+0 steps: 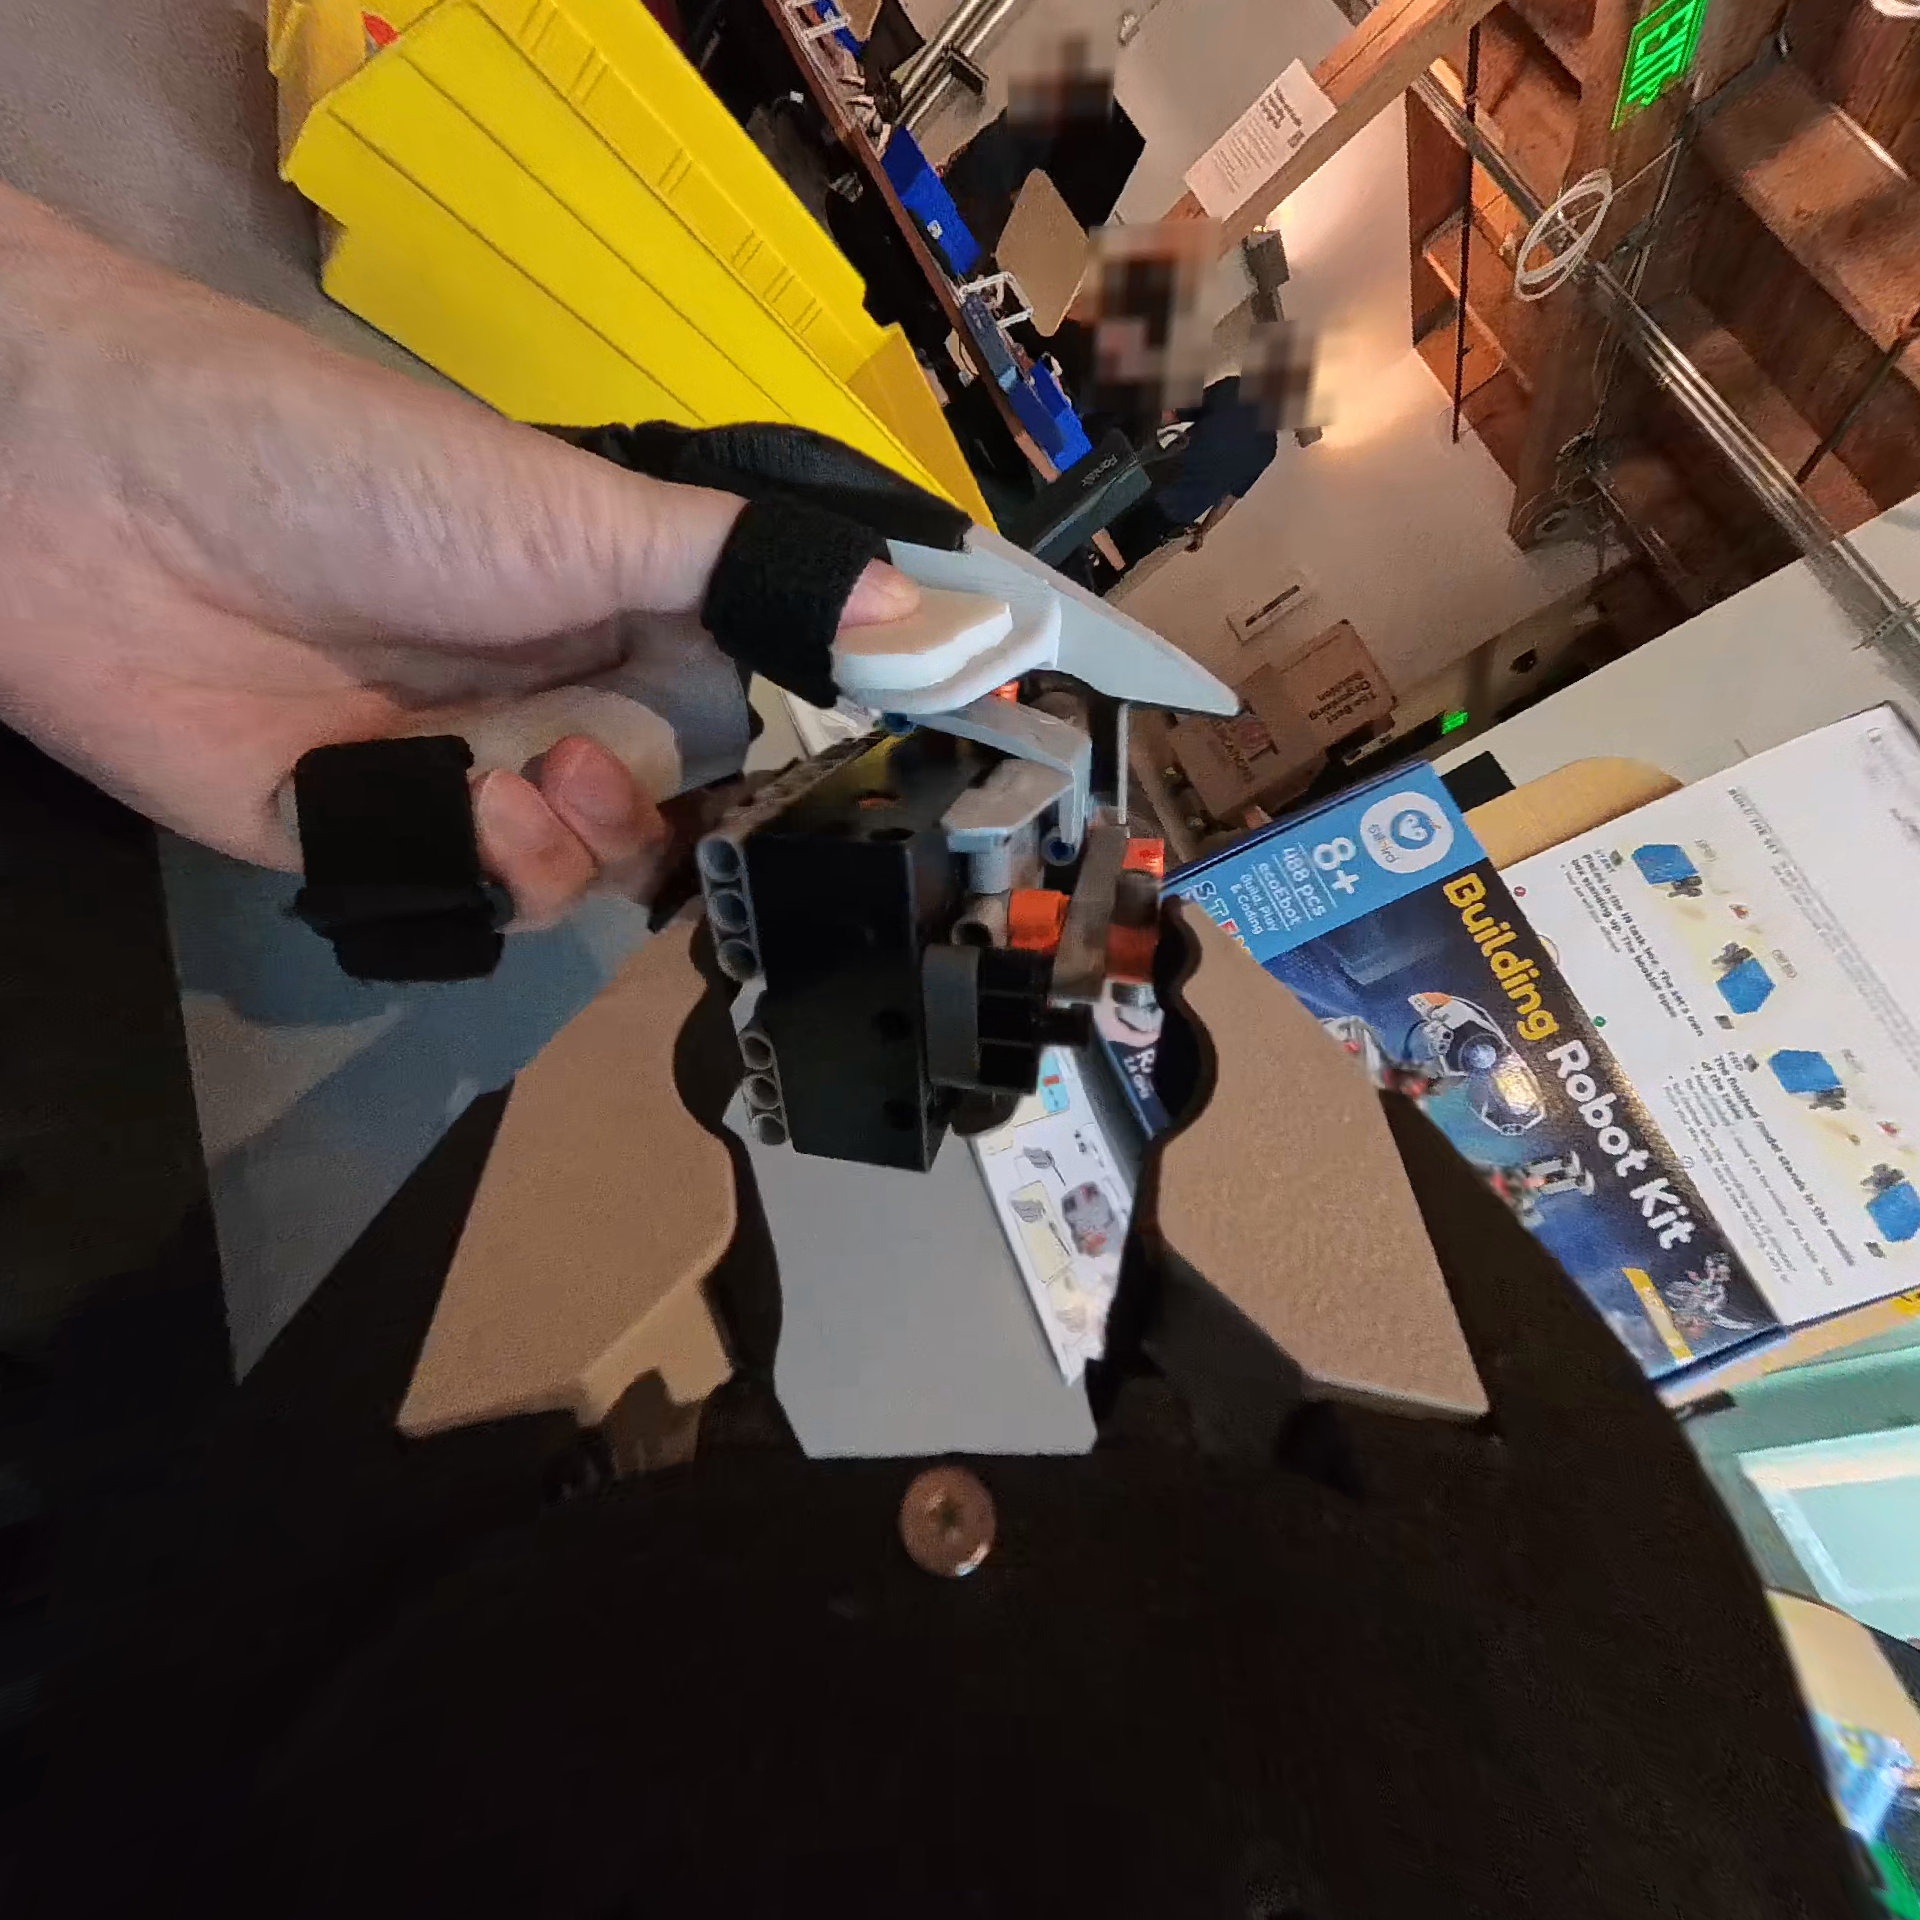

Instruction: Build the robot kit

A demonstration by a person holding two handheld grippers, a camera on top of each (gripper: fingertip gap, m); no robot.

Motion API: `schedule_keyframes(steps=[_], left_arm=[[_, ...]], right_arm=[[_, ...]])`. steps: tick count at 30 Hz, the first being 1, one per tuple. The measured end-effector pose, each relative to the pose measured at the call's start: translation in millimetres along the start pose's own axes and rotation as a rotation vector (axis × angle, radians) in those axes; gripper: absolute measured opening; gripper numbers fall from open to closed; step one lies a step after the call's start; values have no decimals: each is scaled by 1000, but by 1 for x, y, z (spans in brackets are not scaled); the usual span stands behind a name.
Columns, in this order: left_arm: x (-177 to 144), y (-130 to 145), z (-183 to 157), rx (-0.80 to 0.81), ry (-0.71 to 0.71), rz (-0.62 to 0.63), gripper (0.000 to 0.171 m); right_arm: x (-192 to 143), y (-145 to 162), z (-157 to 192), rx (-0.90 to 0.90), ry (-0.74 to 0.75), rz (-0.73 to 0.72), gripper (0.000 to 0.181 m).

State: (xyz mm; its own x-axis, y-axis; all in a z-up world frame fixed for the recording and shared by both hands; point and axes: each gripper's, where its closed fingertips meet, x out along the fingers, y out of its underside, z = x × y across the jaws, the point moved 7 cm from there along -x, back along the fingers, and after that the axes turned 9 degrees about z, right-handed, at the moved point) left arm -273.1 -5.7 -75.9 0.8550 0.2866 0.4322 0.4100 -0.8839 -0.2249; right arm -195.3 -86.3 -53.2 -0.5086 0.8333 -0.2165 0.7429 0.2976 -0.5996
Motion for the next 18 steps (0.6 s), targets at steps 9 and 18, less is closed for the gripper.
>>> schedule_keyframes(steps=[9, 18], left_arm=[[-4, 2, 11, -45, -46, -36, 92], [-6, 4, 19, -81, -78, -42, 92]], right_arm=[[4, 9, 0, -6, -63, 3, 76], [6, 14, 3, 17, -101, 35, 76]])
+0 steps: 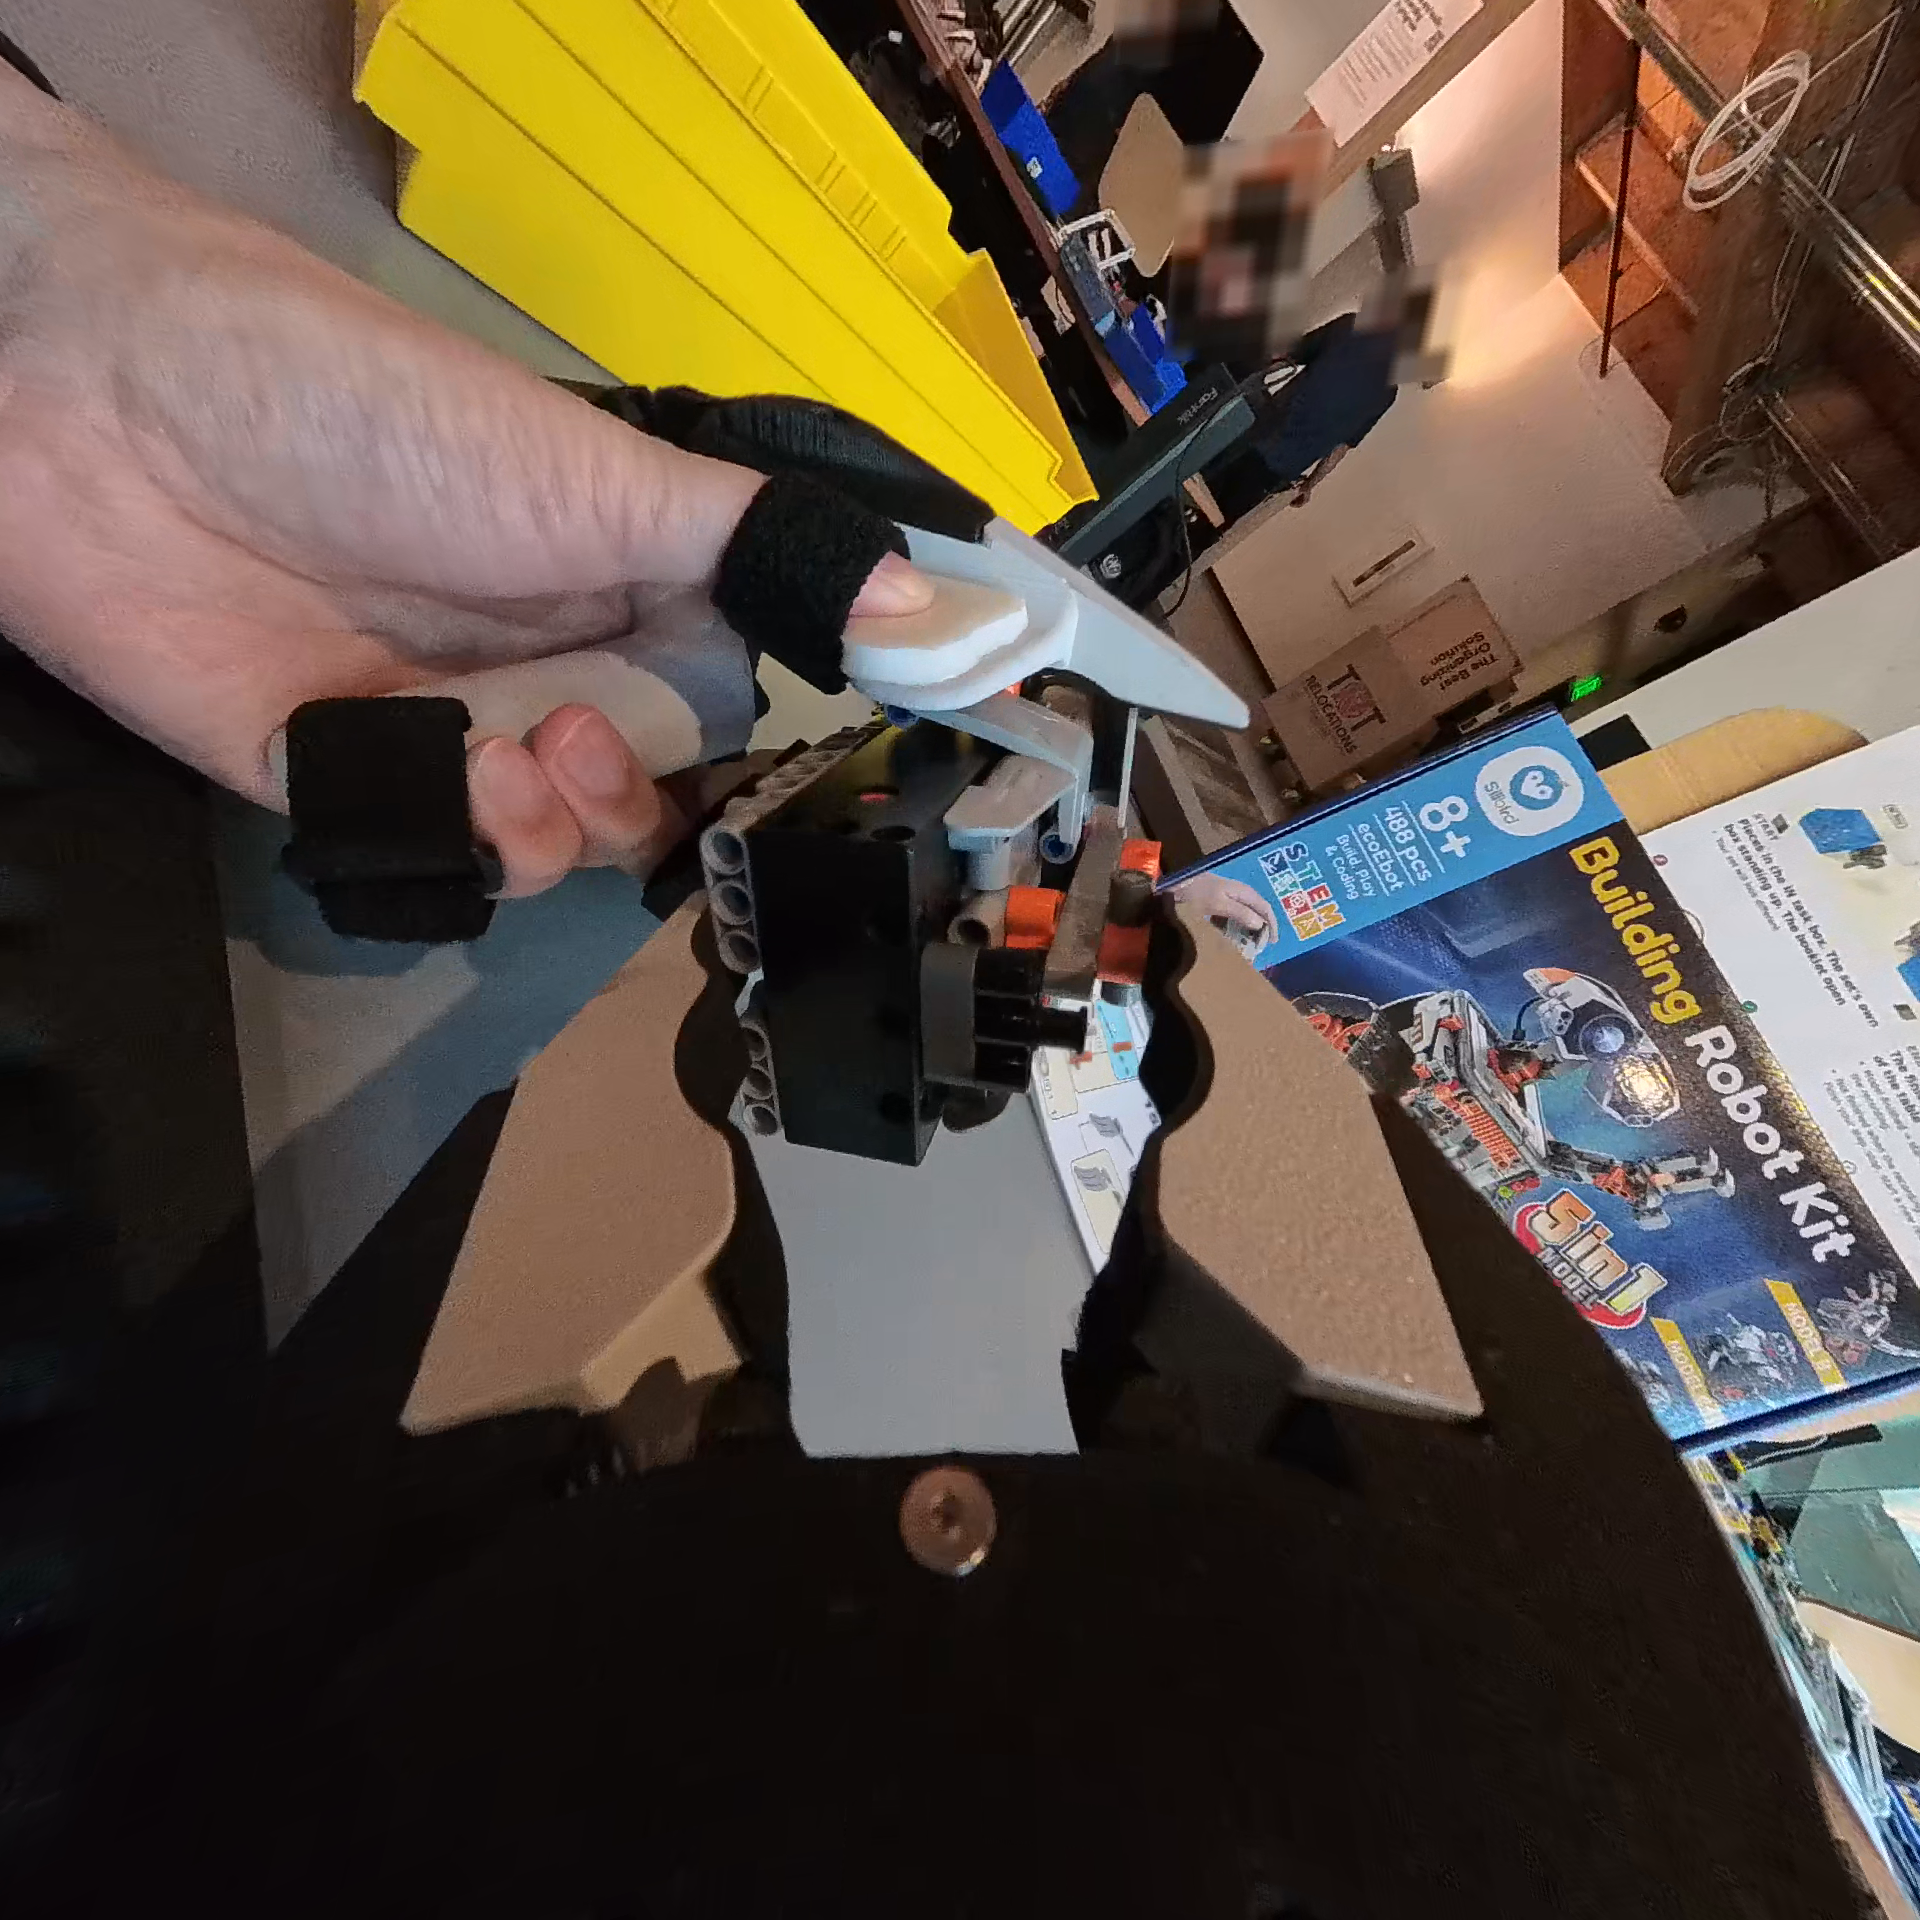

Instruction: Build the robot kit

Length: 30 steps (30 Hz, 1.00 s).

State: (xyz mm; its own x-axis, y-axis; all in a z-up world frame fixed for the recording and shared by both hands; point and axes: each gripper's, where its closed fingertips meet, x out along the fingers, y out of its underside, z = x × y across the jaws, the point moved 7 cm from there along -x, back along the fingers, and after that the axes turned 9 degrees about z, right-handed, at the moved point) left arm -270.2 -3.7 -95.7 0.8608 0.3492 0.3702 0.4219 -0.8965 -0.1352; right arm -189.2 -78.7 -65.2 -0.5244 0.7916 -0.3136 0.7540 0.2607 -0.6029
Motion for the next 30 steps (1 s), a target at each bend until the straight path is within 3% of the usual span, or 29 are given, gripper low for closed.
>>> schedule_keyframes(steps=[15, 20, 30], left_arm=[[7, -2, -9, -31, 112, 70, 92], [5, -5, -6, -109, 157, 43, 92], [6, -4, -9, -40, 132, 60, 91]], right_arm=[[-10, -4, -8, -17, 107, -131, 74], [-14, -3, -12, -48, 167, -124, 67], [-13, -5, -8, -77, 158, -102, 71]])
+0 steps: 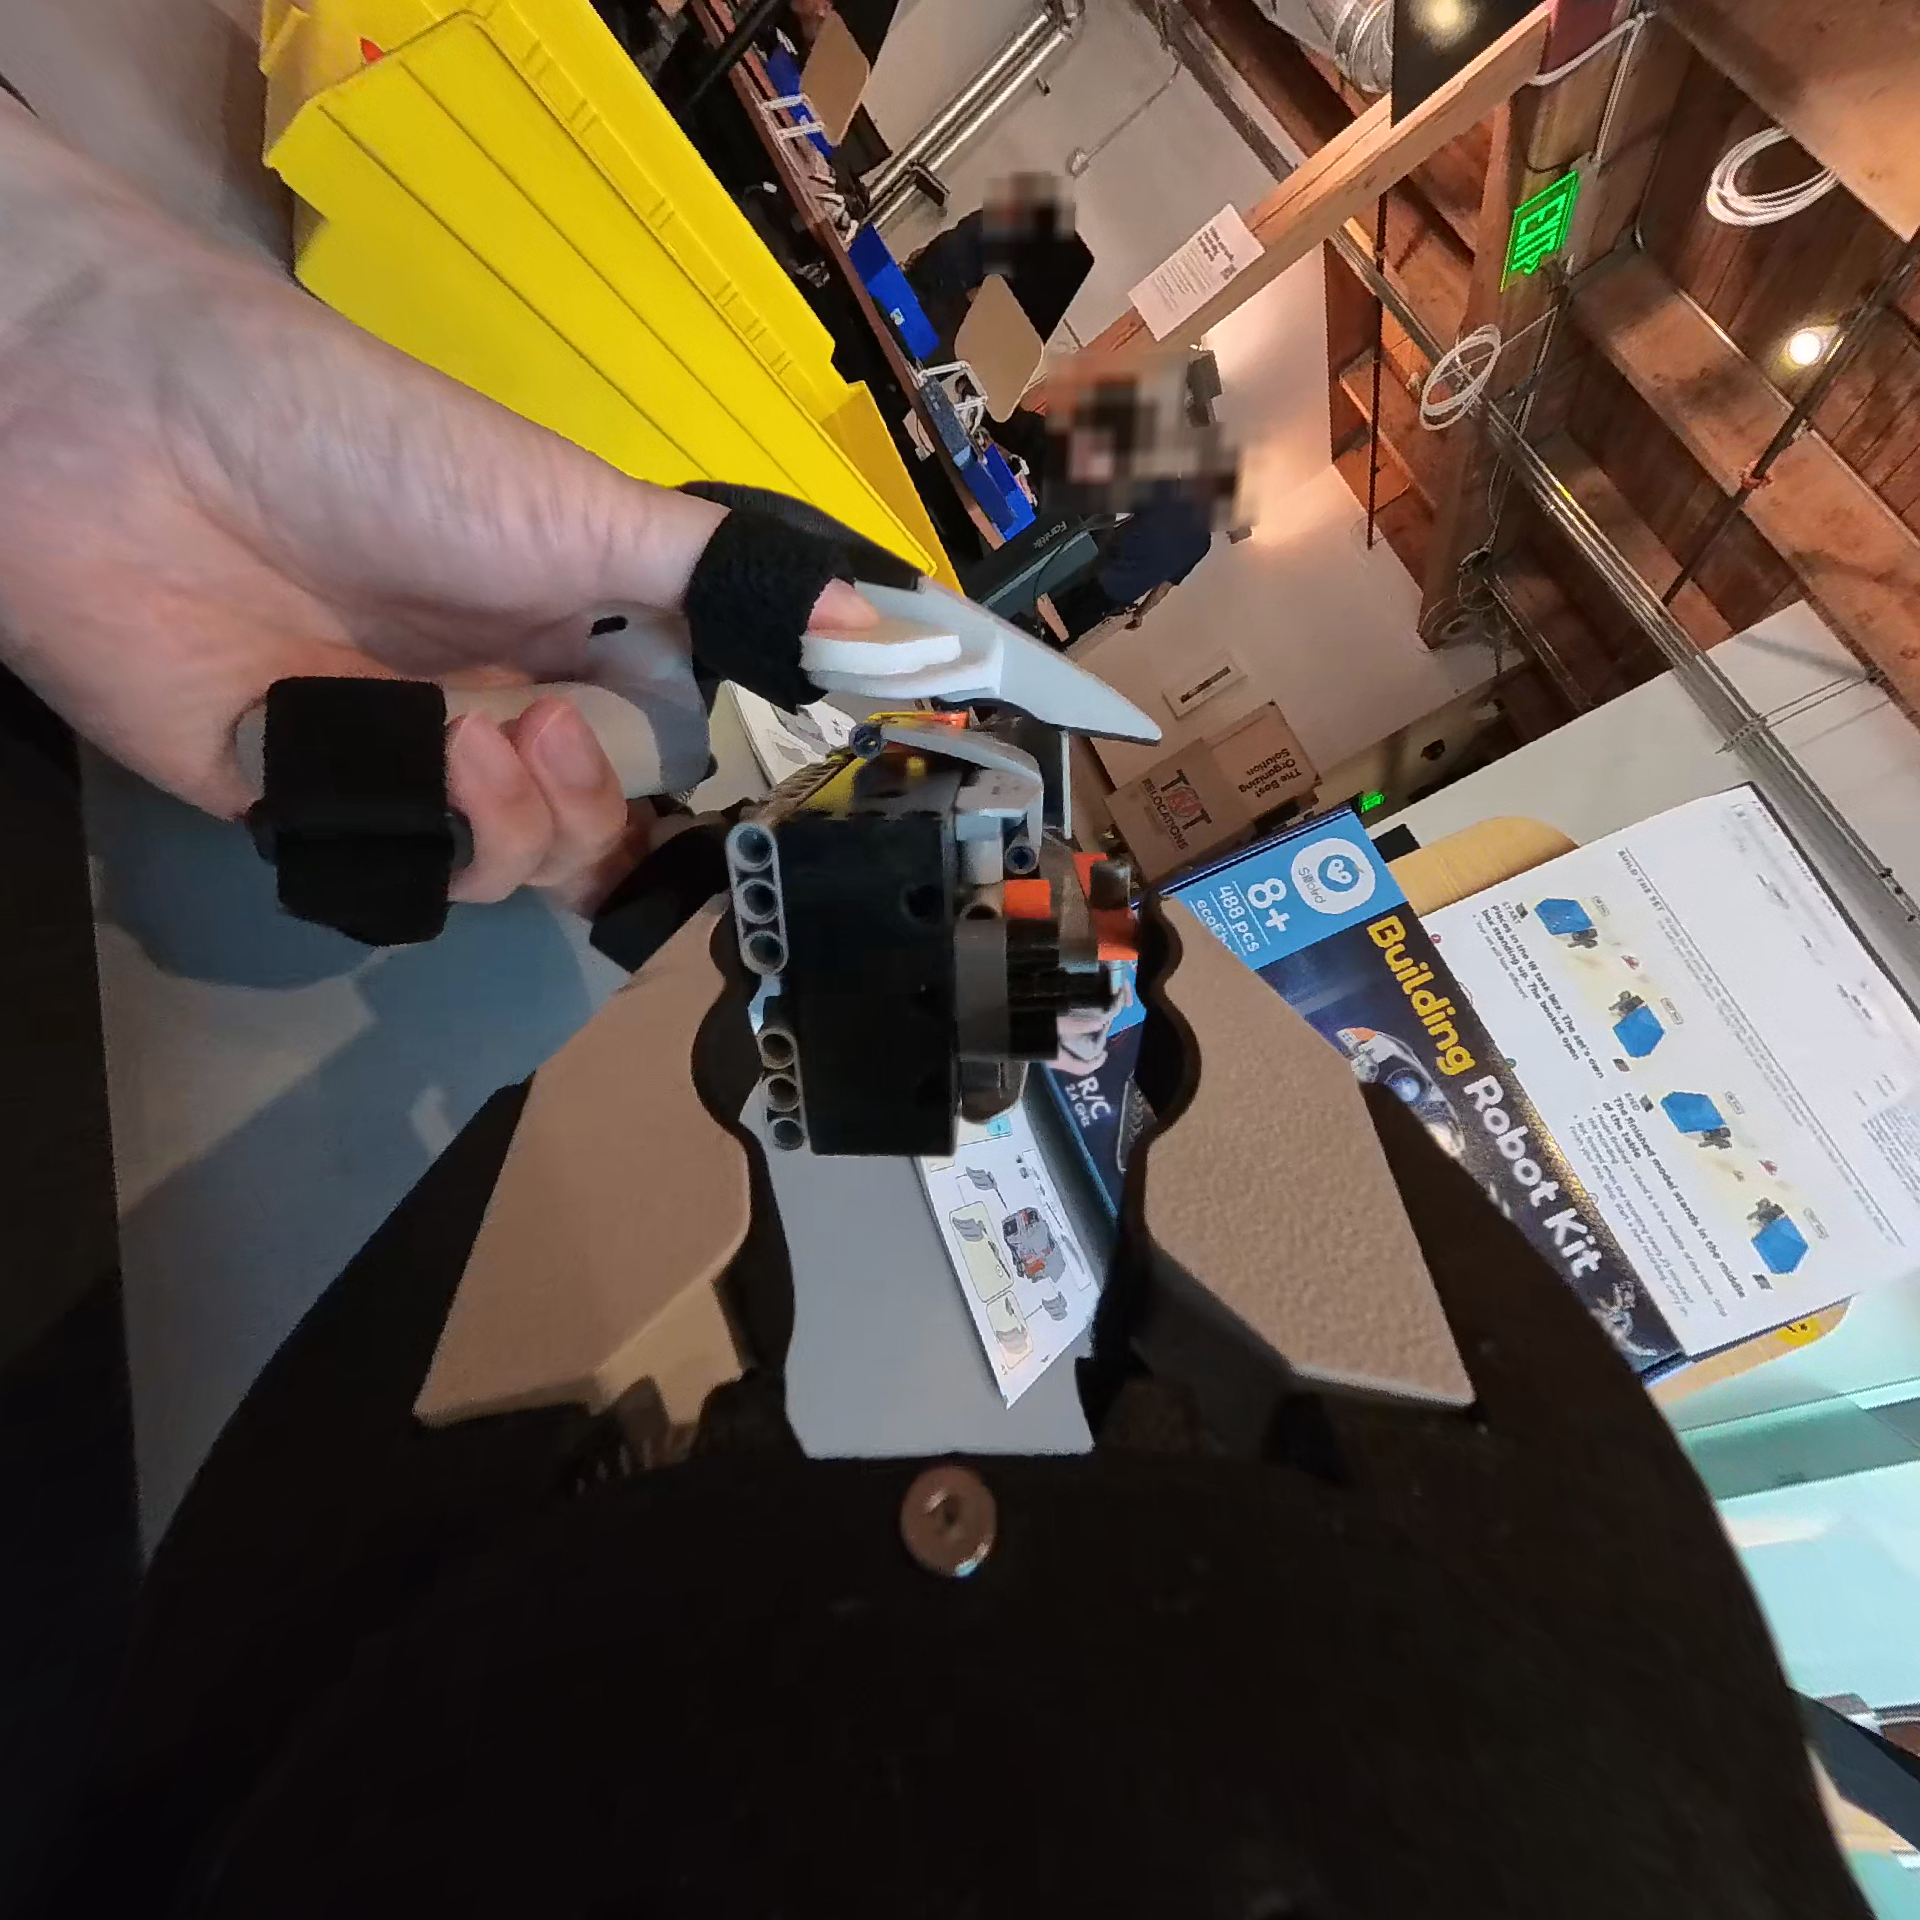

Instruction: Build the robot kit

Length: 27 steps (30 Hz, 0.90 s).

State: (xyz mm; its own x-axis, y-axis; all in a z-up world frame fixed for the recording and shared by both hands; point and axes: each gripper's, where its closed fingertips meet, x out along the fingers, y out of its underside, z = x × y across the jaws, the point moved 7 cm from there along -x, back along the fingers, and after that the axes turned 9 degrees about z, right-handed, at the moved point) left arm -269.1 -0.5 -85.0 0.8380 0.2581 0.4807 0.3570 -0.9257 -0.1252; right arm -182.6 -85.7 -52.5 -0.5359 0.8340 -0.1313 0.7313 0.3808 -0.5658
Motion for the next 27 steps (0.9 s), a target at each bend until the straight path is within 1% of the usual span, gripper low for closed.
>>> schedule_keyframes(steps=[5, 9, 12, 17, 19, 21, 23, 25, 27], left_arm=[[0, 1, -2, 32, -9, 1, 91], [-1, 2, 2, 1, -23, -13, 91], [-1, 3, 6, -24, -19, -18, 91], [-3, 2, 5, -3, -39, -32, 91], [-2, -1, 0, 43, -55, -23, 90], [-3, -4, -6, 132, -116, -16, 90], [-4, -6, -14, 232, -162, 1, 90], [-4, -8, -24, 317, -170, 16, 90], [-8, -12, -32, 384, -193, 23, 90]], right_arm=[[0, 1, -2, 31, -22, 0, 71], [1, 6, -3, 61, -63, -6, 70], [1, 6, -2, 68, -66, -7, 70], [3, 7, -1, 77, -71, 3, 71], [4, 6, -1, 105, -52, -16, 72], [7, 10, 0, 112, -44, -3, 73], [10, 15, 2, 186, -90, 27, 77], [12, 21, 2, 273, -149, 49, 77], [12, 28, 1, 297, -167, 74, 76]])
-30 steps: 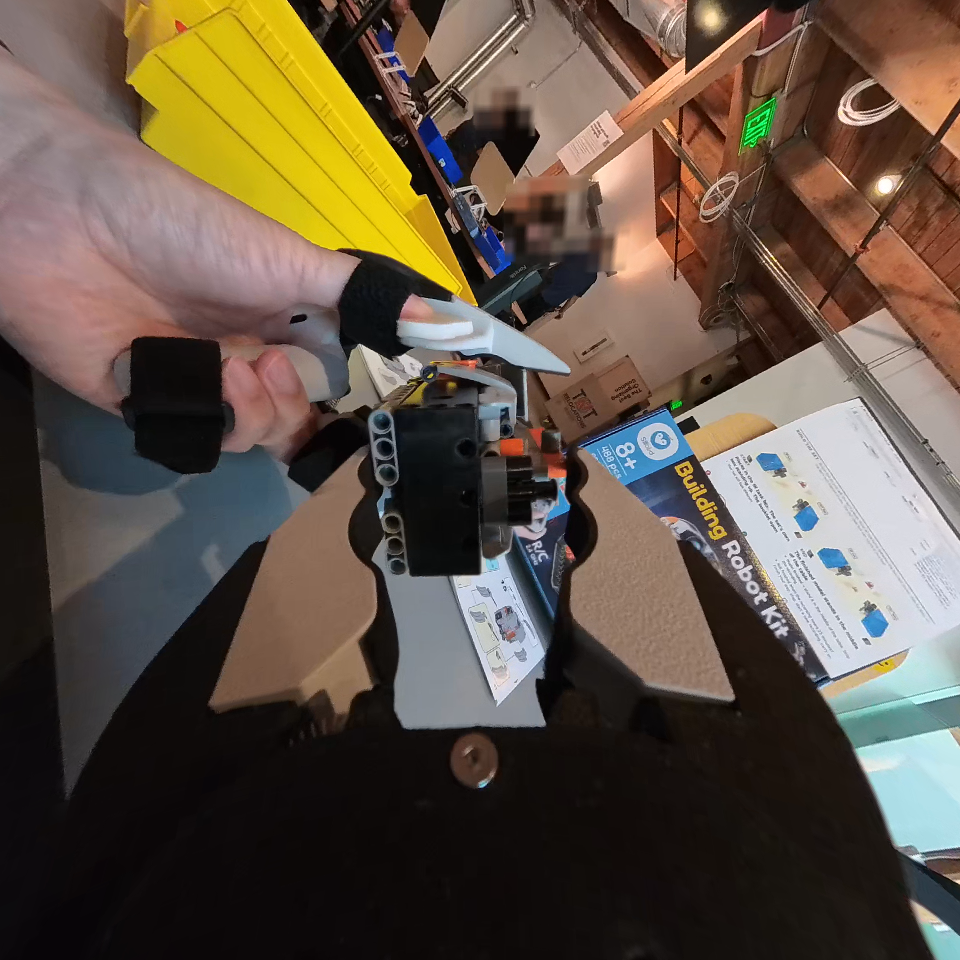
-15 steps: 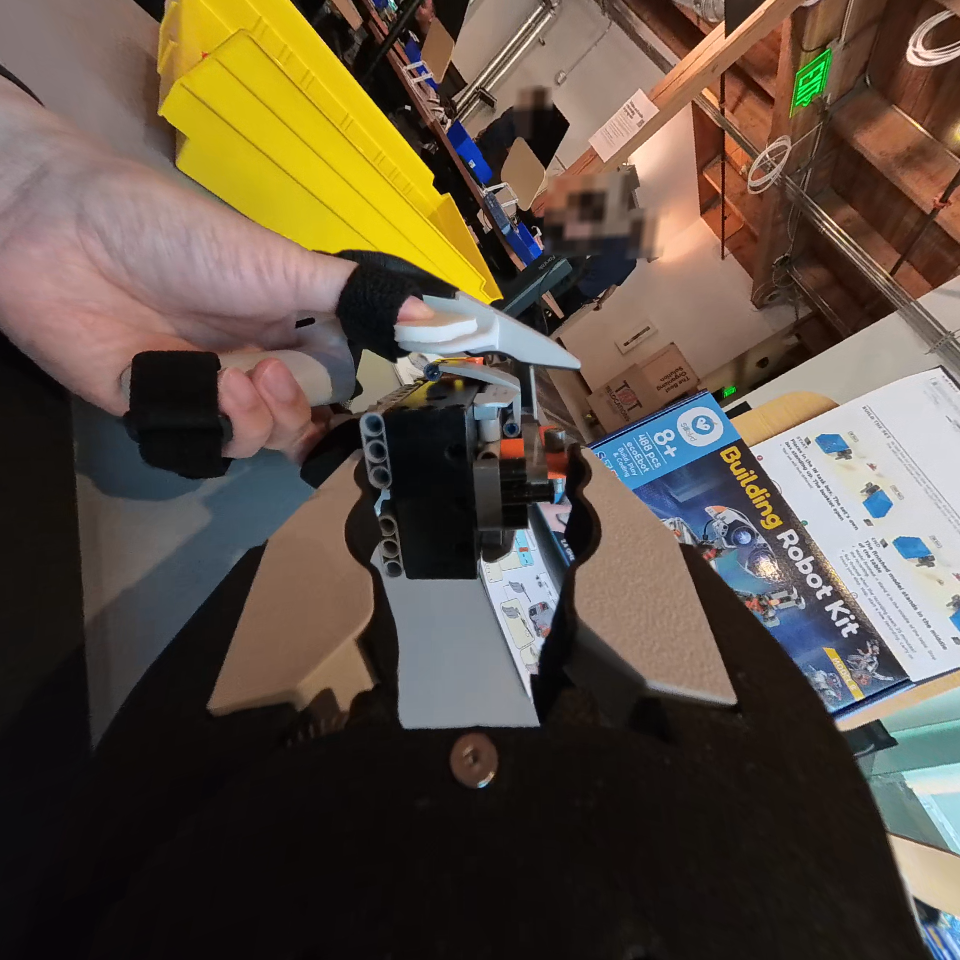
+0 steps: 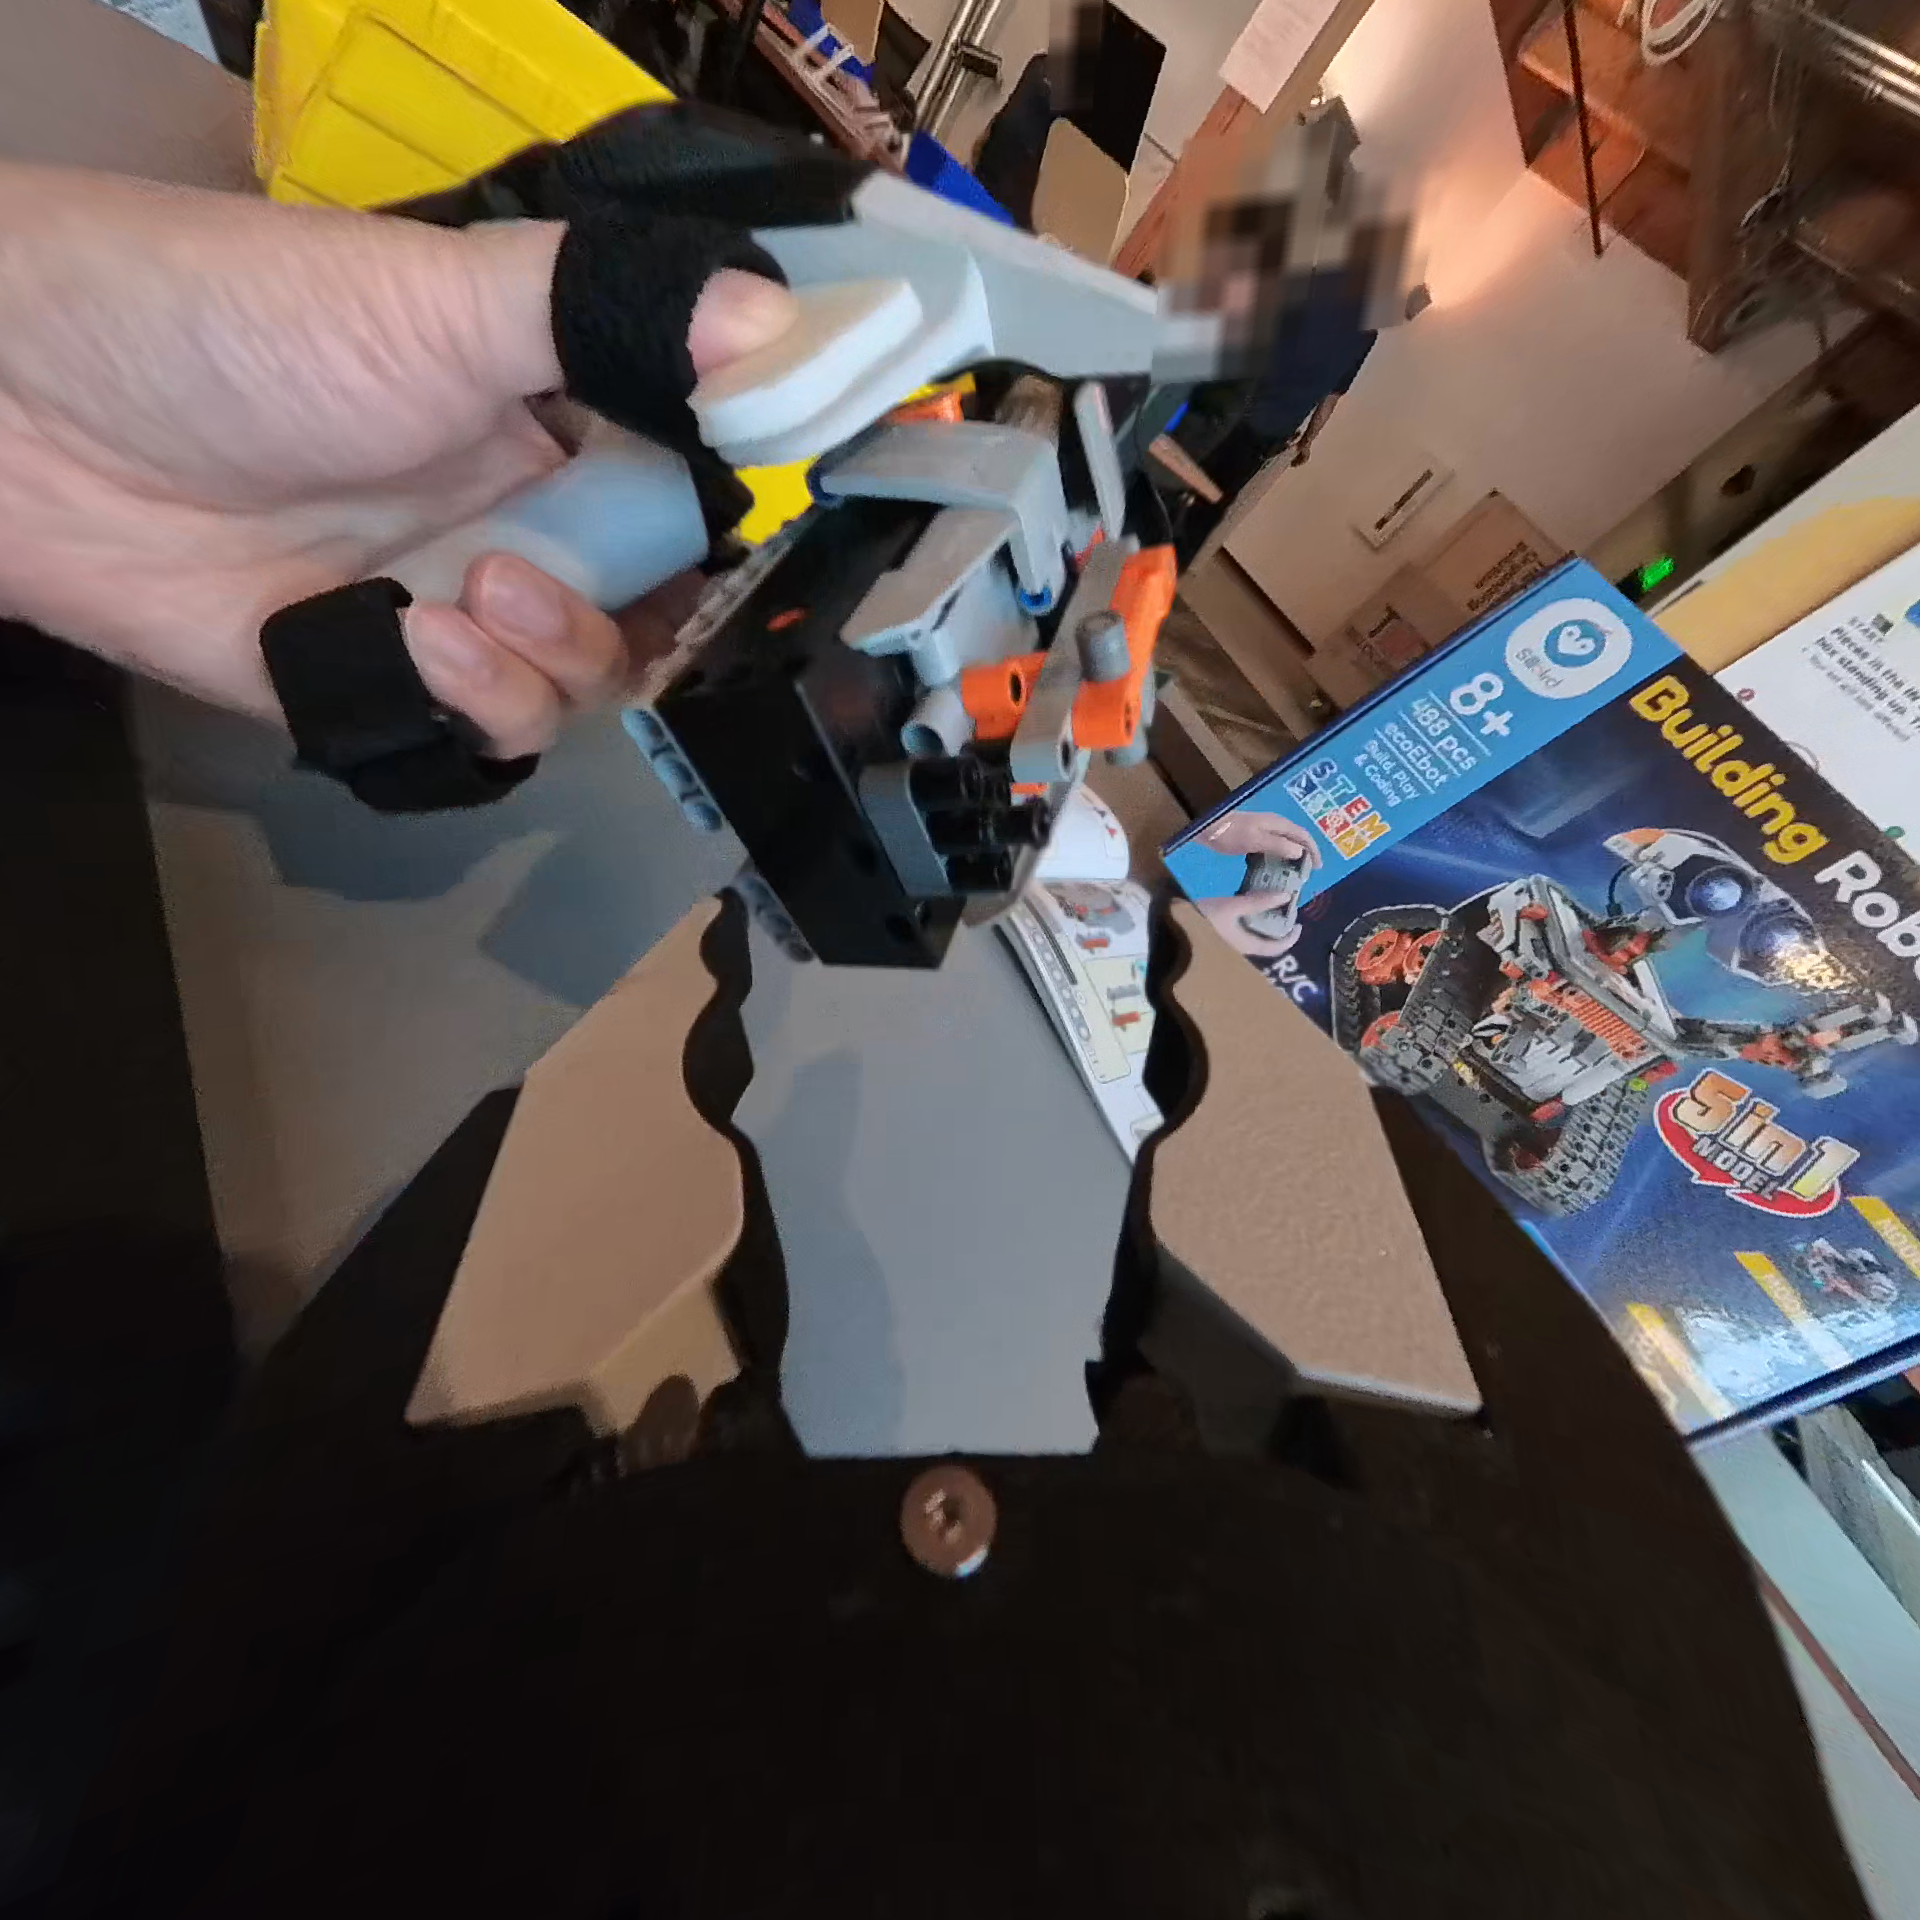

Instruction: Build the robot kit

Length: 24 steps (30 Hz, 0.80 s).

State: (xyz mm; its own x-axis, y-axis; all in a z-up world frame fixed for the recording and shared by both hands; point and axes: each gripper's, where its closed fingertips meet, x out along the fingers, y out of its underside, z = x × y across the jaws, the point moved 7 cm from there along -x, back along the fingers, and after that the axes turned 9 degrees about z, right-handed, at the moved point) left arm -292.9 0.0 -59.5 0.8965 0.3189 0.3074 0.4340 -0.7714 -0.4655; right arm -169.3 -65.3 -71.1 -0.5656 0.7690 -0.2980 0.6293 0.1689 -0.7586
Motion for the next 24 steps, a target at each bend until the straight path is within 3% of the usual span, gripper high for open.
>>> schedule_keyframes(steps=[4, 9, 15, 18, 24], left_arm=[[-19, -16, -5, 151, -63, 18, 90], [-36, -25, -7, 426, -150, 185, 90], [-50, -27, 2, 598, -228, 330, 90], [-56, -21, 6, 762, -300, 398, 90], [-62, -3, 0, 982, -281, 501, 91]], right_arm=[[0, 11, 4, 14, -85, 31, 73], [10, 16, 22, 59, -292, 61, 69], [29, 3, 29, 129, -453, 23, 69], [32, 14, 21, 155, -418, 65, 68], [30, 38, -3, 271, -258, 204, 67]])
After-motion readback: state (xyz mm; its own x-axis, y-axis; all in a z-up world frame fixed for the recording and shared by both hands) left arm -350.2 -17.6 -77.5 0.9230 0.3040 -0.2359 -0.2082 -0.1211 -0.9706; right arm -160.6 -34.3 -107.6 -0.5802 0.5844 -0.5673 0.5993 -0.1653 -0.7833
